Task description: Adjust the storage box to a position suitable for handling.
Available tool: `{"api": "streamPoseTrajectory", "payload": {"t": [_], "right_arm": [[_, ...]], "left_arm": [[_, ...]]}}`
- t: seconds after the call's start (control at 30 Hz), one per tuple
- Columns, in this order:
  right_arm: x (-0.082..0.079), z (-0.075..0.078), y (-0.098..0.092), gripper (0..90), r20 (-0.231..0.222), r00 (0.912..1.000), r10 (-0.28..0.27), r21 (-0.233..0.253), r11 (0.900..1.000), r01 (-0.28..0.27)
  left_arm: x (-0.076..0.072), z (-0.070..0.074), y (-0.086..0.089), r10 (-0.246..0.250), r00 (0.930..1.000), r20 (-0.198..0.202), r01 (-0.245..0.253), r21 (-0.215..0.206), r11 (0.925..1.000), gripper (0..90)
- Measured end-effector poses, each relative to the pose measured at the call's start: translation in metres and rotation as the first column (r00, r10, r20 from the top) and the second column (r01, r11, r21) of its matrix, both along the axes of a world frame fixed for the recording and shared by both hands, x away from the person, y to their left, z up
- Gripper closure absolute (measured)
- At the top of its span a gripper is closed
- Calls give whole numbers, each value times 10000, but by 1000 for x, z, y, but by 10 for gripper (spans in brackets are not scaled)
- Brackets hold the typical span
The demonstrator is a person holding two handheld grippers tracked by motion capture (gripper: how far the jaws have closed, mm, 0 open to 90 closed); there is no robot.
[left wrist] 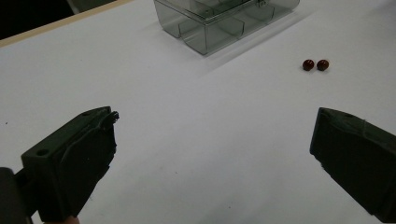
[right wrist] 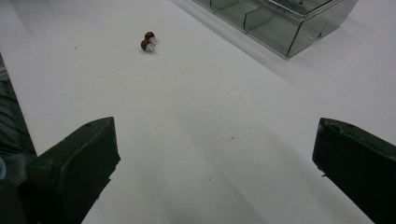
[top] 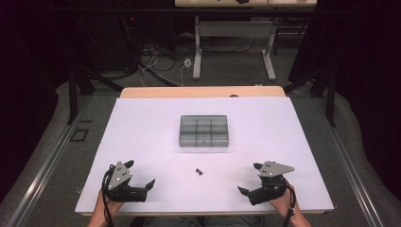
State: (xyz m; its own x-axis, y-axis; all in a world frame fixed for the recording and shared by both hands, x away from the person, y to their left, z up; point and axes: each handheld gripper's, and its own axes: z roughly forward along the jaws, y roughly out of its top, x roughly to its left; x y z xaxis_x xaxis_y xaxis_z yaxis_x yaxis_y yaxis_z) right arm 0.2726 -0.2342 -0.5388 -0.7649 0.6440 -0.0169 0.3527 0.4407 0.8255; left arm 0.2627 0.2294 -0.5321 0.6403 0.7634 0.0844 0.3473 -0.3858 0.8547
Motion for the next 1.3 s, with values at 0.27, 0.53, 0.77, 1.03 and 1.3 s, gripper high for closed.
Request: {"api": "streamPoseTrajectory", "payload": {"t": [0.27,0.53,0.77,1.03,1.3], "right_arm": [[1,-1,0,1,-50,10000,49,-96,9999,-49],[4,-2,6,0,32,9999,95,-492,9987,-94],[9,-1,10,0,24,10000,65,-486,9988,-64],[13,1,24,0,158,9998,110,-602,9981,-100],[22,3,30,0,107,9999,74,-666,9978,-67]], "left_arm": [[2,0,-1,-88,10000,24,88,64,9999,2],[3,2,-2,-88,9999,52,87,176,9998,2],[4,1,-2,34,10000,75,-35,131,9999,3],[3,1,-3,20,10000,32,-21,243,9997,3],[3,1,-4,20,10000,-7,-20,192,9998,3]]}}
